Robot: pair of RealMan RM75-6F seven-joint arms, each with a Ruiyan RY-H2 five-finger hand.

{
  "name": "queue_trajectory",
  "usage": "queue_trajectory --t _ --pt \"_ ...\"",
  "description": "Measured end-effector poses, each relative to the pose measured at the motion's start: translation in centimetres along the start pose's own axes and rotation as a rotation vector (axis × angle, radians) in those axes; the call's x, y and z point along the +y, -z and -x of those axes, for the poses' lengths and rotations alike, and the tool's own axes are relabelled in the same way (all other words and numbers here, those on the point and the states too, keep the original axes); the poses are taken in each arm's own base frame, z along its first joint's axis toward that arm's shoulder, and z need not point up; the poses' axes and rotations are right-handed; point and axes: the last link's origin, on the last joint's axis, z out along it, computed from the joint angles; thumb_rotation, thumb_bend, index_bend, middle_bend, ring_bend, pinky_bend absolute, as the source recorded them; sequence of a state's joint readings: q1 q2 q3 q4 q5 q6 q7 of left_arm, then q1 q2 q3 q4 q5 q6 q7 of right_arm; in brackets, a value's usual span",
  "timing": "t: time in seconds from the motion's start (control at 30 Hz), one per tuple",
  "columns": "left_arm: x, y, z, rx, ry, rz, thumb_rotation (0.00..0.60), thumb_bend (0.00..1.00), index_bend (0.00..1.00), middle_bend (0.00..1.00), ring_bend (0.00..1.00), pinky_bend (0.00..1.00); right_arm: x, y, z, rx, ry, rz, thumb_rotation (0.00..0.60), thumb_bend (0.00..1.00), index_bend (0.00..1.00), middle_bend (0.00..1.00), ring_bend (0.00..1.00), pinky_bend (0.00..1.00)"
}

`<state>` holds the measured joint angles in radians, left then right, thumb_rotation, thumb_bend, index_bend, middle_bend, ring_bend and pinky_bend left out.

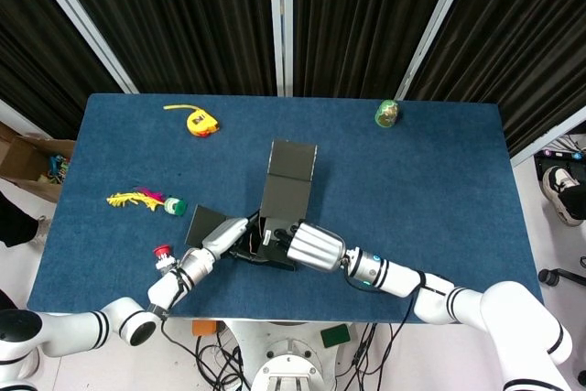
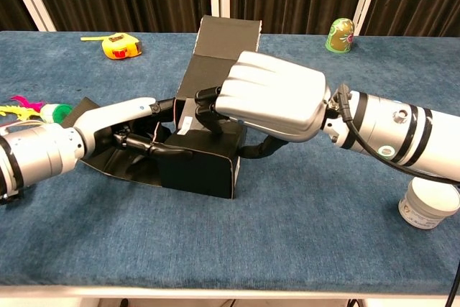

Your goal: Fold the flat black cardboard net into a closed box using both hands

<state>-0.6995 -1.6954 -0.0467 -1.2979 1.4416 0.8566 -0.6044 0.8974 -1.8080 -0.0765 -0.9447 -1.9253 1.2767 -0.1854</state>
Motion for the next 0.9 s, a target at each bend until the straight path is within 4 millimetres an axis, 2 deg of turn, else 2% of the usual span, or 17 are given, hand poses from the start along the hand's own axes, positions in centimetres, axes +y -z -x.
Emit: queue_trajectory --t 0.37,0.47,0.53,0.63,0.9 --pt "-0.1 0.1 -0.1 0.005 0.003 0.003 0.328 0.0 0.05 0.15 0.48 0.8 -0.2 0.4 0.2 -0.019 0.005 -0.006 0.6 0.18 0.53 0.44 0.79 1.0" --pt "-0.1 0.1 -0.1 0.014 0.0 0.005 0.361 0.0 0.12 0.19 0.48 0.8 -0.1 0.6 0.1 -0.017 0.004 -0.004 0.6 0.18 0.53 0.44 0.79 1.0" --pt "-0.2 0.0 -0.1 0.028 0.0 0.008 0.419 0.0 0.21 0.25 0.49 0.8 -0.1 0.7 0.0 -0.013 0.001 0.001 0.6 0.18 0.52 0.43 0.79 1.0" --pt "-0.2 0.0 -0.2 0.038 -0.003 0.008 0.457 0.0 0.31 0.33 0.5 0.8 0.0 0.8 -0.1 -0.007 -0.005 0.009 0.6 0.18 0.51 0.42 0.79 1.0" --pt "-0.3 -0.2 -0.2 0.059 -0.031 0.014 0.456 0.0 0.4 0.41 0.51 0.8 -0.2 1.2 -0.2 0.007 -0.015 0.014 0.6 0.18 0.49 0.41 0.8 1.0"
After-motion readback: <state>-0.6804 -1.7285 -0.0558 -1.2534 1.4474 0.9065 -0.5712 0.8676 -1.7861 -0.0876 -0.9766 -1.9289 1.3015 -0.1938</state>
